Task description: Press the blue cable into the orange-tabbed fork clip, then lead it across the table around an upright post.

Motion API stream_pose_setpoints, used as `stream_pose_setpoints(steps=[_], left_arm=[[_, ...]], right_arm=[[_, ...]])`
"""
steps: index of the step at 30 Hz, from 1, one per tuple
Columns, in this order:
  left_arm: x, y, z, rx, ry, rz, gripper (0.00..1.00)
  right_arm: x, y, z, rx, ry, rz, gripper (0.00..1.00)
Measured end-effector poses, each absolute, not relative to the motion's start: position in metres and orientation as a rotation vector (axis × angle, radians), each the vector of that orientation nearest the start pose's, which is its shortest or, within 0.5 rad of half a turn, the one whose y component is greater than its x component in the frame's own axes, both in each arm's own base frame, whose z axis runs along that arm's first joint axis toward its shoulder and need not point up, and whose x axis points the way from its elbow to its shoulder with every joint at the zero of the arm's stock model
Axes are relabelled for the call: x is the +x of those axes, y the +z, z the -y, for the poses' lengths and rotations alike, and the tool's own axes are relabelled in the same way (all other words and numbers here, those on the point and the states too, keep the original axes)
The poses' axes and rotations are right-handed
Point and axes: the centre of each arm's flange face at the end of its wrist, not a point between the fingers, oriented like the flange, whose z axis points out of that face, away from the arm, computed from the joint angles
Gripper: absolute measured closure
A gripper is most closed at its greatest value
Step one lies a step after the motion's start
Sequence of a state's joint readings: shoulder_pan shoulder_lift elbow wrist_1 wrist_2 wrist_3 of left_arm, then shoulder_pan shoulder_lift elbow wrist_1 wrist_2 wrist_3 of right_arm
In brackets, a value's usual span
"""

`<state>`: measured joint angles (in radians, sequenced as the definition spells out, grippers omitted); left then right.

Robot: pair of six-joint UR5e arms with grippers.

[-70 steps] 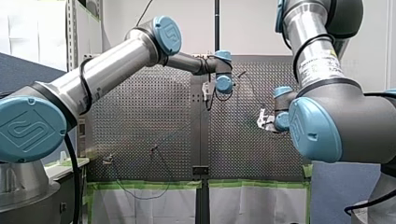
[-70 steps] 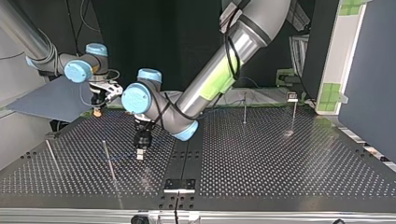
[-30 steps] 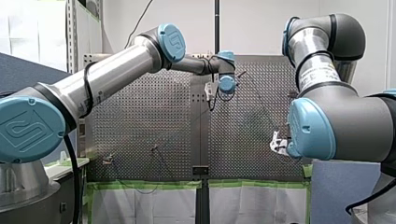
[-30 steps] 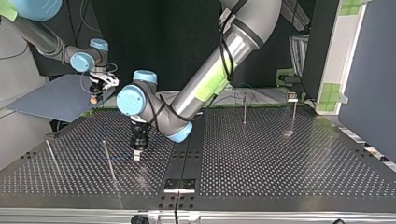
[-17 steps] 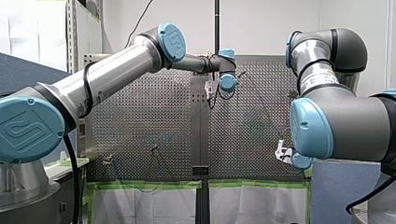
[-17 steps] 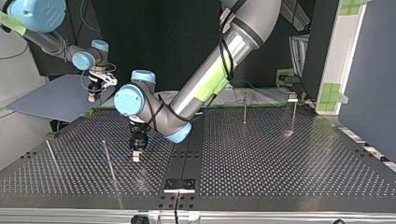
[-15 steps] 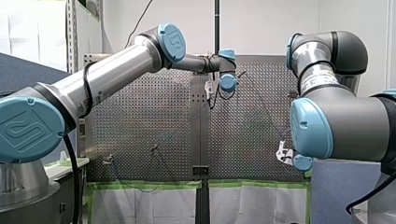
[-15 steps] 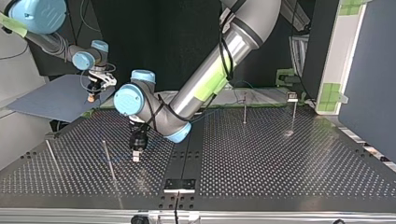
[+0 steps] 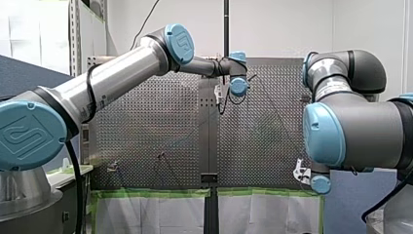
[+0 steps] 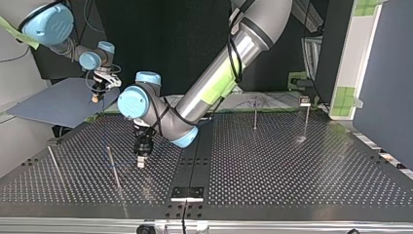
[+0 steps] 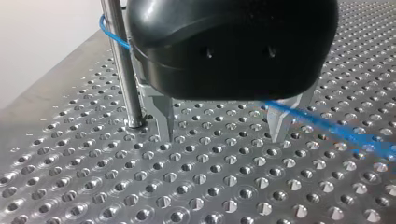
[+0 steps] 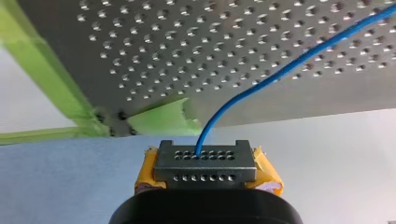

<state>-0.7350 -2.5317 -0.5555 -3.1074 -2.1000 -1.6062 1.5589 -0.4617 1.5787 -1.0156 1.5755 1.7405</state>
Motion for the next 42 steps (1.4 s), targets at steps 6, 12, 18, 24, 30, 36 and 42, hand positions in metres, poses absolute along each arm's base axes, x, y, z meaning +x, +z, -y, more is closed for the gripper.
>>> stream_pose_setpoints(steps=[6, 12, 18, 24, 30, 36, 42], left_arm=[[0.563, 0.332, 0.621, 0.101, -0.220, -1.504, 0.01], [0.564, 0.329, 0.619, 0.103, -0.215, -1.508, 0.01], [0.564, 0.331, 0.619, 0.101, -0.216, -1.506, 0.01], [0.564, 0.330, 0.618, 0.102, -0.213, -1.508, 0.01], [0.564, 0.330, 0.618, 0.102, -0.210, -1.510, 0.01], [0.564, 0.328, 0.618, 0.103, -0.209, -1.512, 0.01], [0.564, 0.326, 0.617, 0.086, -0.213, -1.518, 0.01]], right_arm=[[0.118, -0.142, 0.638, 1.174, 1.255, 1.463, 1.00], [0.113, -0.173, 0.626, 1.193, 1.229, 1.500, 1.00], [0.110, -0.185, 0.623, 1.195, 1.215, 1.514, 1.00], [0.109, -0.185, 0.624, 1.199, 1.209, 1.508, 1.00], [0.111, -0.185, 0.625, 1.207, 1.208, 1.503, 1.00], [0.112, -0.185, 0.625, 1.210, 1.210, 1.500, 1.00], [0.113, -0.185, 0.625, 1.212, 1.212, 1.498, 1.00]])
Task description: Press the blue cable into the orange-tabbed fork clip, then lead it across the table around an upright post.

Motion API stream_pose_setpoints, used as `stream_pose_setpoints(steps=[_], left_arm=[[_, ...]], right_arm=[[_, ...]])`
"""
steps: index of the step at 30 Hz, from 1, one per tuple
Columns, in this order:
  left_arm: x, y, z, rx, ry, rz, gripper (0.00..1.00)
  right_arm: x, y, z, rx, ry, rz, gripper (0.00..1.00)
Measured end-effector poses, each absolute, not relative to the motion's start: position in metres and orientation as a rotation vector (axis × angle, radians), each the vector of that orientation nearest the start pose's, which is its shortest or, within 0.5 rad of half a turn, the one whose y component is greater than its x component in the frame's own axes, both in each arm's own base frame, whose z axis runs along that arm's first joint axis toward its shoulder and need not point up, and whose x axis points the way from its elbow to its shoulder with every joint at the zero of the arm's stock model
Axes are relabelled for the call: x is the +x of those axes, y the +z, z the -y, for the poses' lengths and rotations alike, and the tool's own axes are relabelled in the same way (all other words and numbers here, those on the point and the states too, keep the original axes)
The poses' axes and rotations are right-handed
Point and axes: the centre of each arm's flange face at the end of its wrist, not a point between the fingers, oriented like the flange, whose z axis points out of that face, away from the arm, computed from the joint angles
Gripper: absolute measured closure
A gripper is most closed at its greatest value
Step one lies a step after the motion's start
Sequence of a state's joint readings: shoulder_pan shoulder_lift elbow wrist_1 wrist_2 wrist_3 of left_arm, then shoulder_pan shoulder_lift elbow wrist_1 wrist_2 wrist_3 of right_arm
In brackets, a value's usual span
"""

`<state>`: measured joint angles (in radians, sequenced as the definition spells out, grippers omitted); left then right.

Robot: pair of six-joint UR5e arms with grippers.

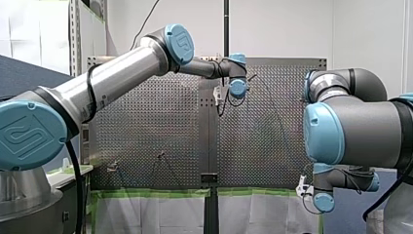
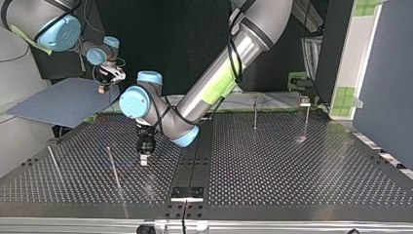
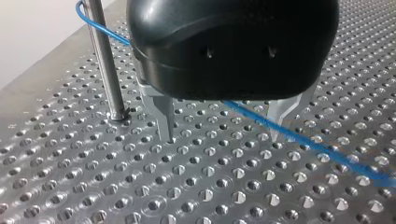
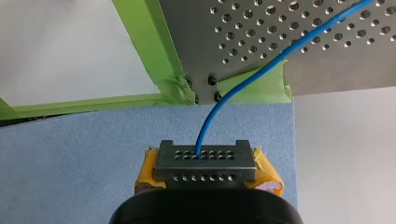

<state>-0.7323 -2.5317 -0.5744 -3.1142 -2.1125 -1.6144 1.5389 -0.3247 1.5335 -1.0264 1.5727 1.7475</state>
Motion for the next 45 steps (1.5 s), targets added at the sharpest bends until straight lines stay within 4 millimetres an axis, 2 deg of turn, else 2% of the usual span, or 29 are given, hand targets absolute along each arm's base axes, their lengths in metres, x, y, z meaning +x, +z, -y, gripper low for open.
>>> stream_pose_setpoints(steps=[7, 15, 25, 39, 45], left_arm=[[0.562, 0.327, 0.617, 0.048, -0.247, -1.525, 0.01], [0.560, 0.344, 0.611, -0.012, -0.309, -1.519, 0.01], [0.549, 0.339, 0.605, 0.005, -0.320, -1.590, 0.01], [0.548, 0.379, 0.581, -0.010, -0.415, -1.529, 0.01], [0.542, 0.371, 0.575, -0.001, -0.410, -1.554, 0.01]], right_arm=[[0.114, -0.185, 0.626, 1.213, 1.214, 1.497, 1.00], [0.115, -0.185, 0.626, 1.216, 1.214, 1.495, 1.00], [0.117, -0.184, 0.628, 1.226, 1.210, 1.491, 1.00], [0.121, -0.184, 0.628, 1.245, 1.215, 1.481, 1.00], [0.123, -0.184, 0.627, 1.249, 1.215, 1.479, 1.00]])
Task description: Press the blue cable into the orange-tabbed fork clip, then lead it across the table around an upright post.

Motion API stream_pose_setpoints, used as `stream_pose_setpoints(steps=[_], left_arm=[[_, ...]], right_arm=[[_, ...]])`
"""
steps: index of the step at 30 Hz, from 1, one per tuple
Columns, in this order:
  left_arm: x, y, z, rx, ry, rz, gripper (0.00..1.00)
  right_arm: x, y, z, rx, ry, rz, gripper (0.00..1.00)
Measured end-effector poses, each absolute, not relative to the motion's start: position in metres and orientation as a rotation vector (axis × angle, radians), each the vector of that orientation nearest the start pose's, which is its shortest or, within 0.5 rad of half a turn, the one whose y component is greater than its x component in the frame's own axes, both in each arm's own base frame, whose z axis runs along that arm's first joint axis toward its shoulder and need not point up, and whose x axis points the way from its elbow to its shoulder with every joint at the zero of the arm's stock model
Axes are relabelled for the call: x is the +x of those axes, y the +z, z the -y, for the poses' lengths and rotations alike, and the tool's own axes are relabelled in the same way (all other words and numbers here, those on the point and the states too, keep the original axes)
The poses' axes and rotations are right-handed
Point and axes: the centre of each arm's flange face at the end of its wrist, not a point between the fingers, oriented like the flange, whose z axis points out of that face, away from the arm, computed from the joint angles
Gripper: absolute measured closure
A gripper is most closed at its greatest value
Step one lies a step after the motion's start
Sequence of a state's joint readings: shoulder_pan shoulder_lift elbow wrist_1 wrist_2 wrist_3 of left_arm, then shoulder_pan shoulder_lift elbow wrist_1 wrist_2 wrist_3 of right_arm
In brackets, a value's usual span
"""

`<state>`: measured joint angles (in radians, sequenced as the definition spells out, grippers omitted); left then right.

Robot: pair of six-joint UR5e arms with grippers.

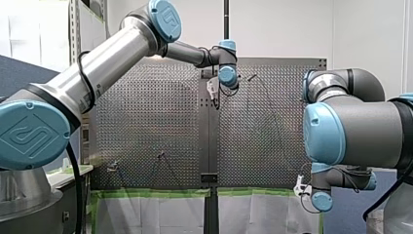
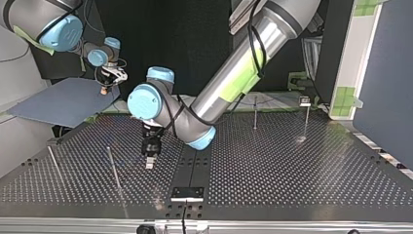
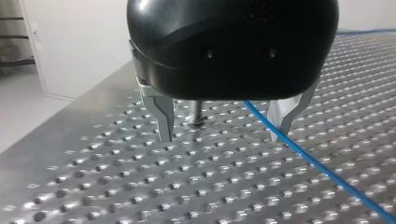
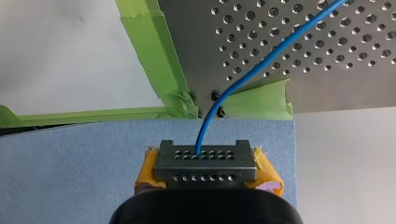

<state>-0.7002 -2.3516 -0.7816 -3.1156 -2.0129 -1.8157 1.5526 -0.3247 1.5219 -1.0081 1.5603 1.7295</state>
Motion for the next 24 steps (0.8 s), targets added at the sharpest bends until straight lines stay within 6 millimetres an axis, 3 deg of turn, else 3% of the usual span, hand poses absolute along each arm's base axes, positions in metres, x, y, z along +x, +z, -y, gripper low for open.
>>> stream_pose_setpoints(steps=[7, 19, 24], left_arm=[[0.525, 0.354, 0.580, 0.048, -0.406, -1.614, 0.01], [0.509, 0.368, 0.585, 0.084, -0.423, -1.622, 0.01], [0.498, 0.391, 0.584, 0.083, -0.432, -1.599, 0.01]], right_arm=[[0.123, -0.184, 0.627, 1.250, 1.216, 1.480, 1.00], [0.123, -0.184, 0.627, 1.249, 1.216, 1.480, 1.00], [0.123, -0.184, 0.627, 1.250, 1.216, 1.481, 1.00]])
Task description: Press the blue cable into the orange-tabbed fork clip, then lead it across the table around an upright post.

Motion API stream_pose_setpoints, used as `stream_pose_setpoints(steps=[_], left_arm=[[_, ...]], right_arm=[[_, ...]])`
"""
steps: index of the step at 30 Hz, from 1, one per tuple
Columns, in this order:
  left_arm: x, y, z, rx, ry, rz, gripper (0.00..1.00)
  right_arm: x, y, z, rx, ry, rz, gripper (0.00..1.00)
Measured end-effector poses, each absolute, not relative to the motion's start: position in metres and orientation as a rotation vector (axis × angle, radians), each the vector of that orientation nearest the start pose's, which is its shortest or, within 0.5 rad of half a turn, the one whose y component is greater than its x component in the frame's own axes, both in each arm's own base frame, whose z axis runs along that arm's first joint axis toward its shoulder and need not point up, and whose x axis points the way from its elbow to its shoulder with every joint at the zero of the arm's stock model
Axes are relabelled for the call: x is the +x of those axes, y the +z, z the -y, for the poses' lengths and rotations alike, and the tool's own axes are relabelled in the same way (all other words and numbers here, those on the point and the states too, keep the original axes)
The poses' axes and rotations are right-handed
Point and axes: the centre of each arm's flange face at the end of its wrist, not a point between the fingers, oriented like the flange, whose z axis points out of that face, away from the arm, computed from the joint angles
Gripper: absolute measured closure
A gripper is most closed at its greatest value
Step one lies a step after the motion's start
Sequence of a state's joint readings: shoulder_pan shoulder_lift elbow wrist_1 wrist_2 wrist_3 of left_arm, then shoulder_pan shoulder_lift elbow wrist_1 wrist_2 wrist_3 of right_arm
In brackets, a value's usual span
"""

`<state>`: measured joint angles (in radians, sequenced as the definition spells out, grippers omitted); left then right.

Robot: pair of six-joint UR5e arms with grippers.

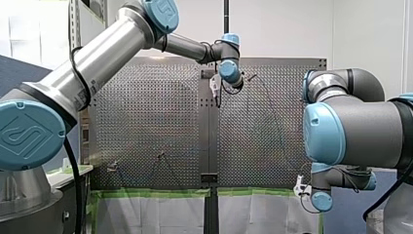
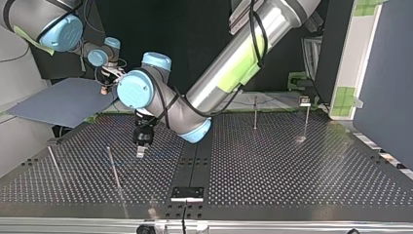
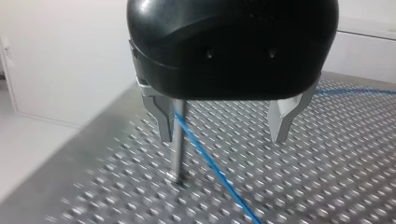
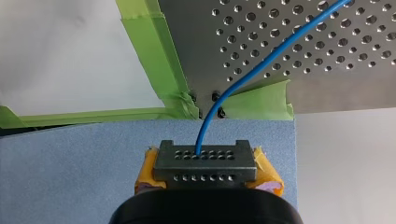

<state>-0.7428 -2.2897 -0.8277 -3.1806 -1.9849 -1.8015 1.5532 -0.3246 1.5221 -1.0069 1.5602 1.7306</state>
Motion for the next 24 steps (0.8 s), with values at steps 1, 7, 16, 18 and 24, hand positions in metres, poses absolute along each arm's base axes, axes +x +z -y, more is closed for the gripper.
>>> stream_pose_setpoints(steps=[1, 7, 16, 18, 24], left_arm=[[0.496, 0.396, 0.584, 0.085, -0.433, -1.595, 0.01], [0.479, 0.423, 0.579, 0.116, -0.418, -1.590, 0.01], [0.468, 0.446, 0.573, 0.207, -0.379, -1.604, 0.01], [0.468, 0.453, 0.573, 0.227, -0.371, -1.602, 0.01], [0.464, 0.472, 0.573, 0.284, -0.350, -1.593, 0.01]], right_arm=[[0.123, -0.184, 0.627, 1.250, 1.216, 1.481, 1.00], [0.123, -0.184, 0.627, 1.251, 1.215, 1.482, 1.00], [0.124, -0.184, 0.627, 1.253, 1.218, 1.481, 1.00], [0.124, -0.184, 0.627, 1.253, 1.219, 1.480, 1.00], [0.124, -0.184, 0.627, 1.254, 1.219, 1.480, 1.00]])
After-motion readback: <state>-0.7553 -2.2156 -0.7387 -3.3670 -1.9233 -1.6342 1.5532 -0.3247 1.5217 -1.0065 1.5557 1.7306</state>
